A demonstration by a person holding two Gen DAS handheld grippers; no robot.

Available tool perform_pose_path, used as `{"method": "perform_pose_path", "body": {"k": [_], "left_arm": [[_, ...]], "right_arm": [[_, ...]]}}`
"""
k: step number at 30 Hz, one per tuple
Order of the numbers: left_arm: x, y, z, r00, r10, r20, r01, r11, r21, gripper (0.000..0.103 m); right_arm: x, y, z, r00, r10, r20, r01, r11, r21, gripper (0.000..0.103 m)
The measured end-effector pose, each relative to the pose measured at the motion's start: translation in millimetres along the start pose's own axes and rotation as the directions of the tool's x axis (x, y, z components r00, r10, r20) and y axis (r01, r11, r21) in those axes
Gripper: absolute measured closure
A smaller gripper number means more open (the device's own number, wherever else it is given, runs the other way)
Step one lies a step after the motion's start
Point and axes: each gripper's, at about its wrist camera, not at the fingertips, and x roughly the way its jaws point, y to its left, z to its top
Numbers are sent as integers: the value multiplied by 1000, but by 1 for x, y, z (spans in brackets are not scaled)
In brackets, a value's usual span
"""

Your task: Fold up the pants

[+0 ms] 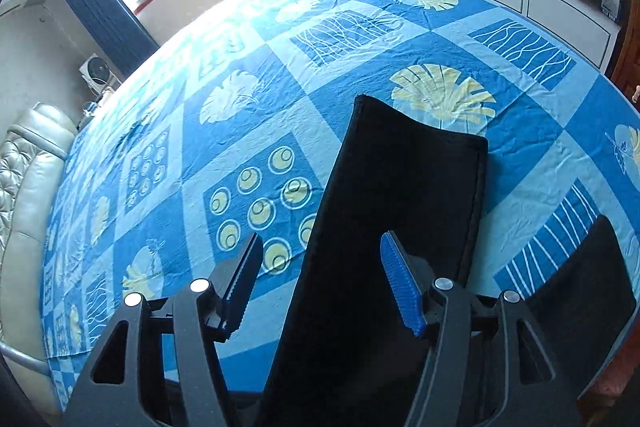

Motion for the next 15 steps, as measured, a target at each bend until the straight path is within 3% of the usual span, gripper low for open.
{"method": "perform_pose_path", "body": {"k": [3,6,7,8,9,12,15], "left_arm": [[-1,-5,-2,1000,15,-2,-15,999,30,42],[1,-3,-2,1000,14,-3,-14,1000,4,40],[2,-3,-1,1000,11,-4,-11,1000,-7,39],[3,-2,-1,1000,9,-6,-9,1000,-17,38],[3,-2,0,1000,6,-6,-6,1000,-26,36],[3,-1,-1,1000,0,-2,0,999,-36,35],[4,-4,-3,1000,14,6,-14,1000,-15,35]], "right_arm": [[38,-3,21,994,-102,-26,103,994,22,42],[64,-7,28,989,-132,-61,134,990,41,46],[68,-10,30,988,-133,-75,136,990,39,70],[69,-12,30,988,-123,-90,127,991,30,80],[65,-16,29,993,-86,-84,89,995,34,91],[14,-41,19,999,39,32,-40,998,41,94],[-51,-90,-4,975,164,152,-175,983,58,94]]}}
